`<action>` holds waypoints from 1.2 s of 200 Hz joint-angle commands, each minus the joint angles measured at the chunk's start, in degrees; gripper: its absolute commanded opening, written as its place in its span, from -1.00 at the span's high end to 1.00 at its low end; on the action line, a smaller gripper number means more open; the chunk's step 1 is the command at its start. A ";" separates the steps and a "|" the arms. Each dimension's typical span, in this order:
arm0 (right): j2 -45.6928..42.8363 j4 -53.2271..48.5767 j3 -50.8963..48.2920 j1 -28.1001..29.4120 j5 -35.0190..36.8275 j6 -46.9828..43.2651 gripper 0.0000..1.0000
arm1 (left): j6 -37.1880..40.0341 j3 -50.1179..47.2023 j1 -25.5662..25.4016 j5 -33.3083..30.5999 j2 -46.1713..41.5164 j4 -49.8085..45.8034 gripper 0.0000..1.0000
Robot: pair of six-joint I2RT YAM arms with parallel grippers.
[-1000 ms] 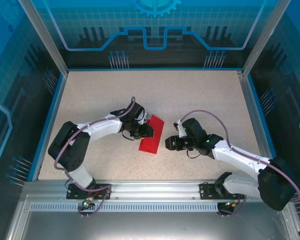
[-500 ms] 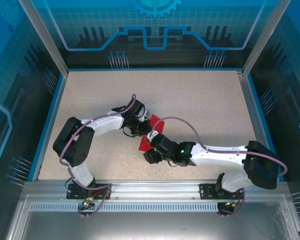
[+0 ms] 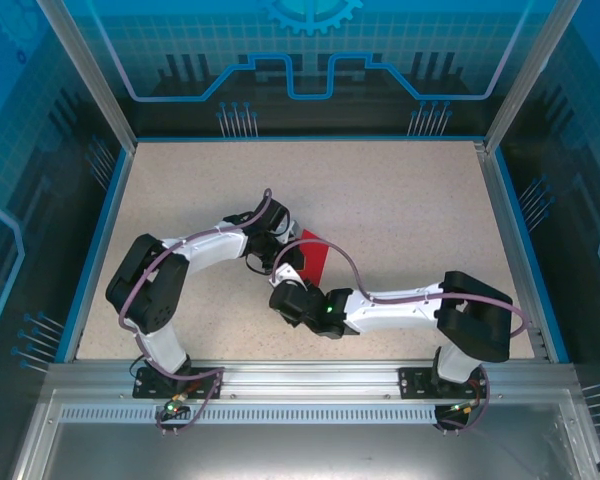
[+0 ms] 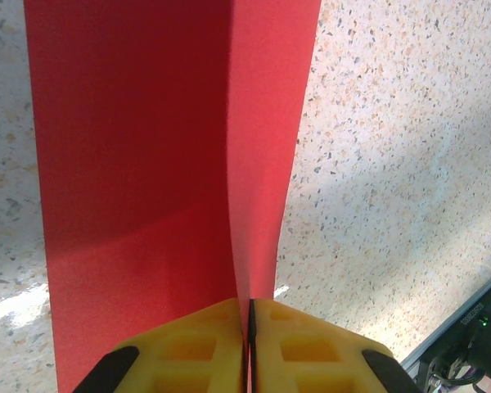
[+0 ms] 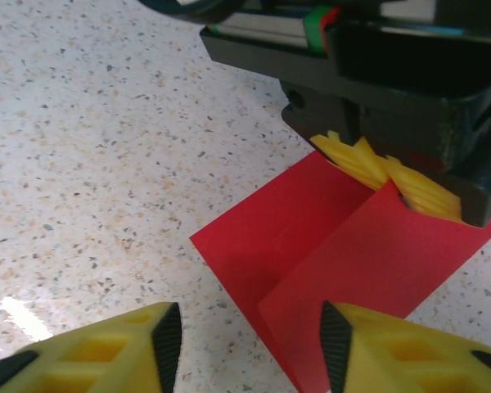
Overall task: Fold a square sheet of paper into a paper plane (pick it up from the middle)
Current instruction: Fold the triangle a second time at the center of the table.
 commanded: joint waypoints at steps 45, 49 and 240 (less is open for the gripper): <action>-0.60 -0.75 0.32 0.37 2.74 1.05 0.44 | 0.10 1.28 0.51 1.55 0.31 -1.07 0.77; -0.77 -0.76 0.21 0.21 2.55 1.23 0.49 | 0.10 1.24 0.45 1.46 0.36 -1.22 0.77; -7.16 15.06 -12.85 -25.01 -45.29 0.13 0.88 | -7.30 -11.41 0.41 -17.06 -21.43 -0.72 -0.01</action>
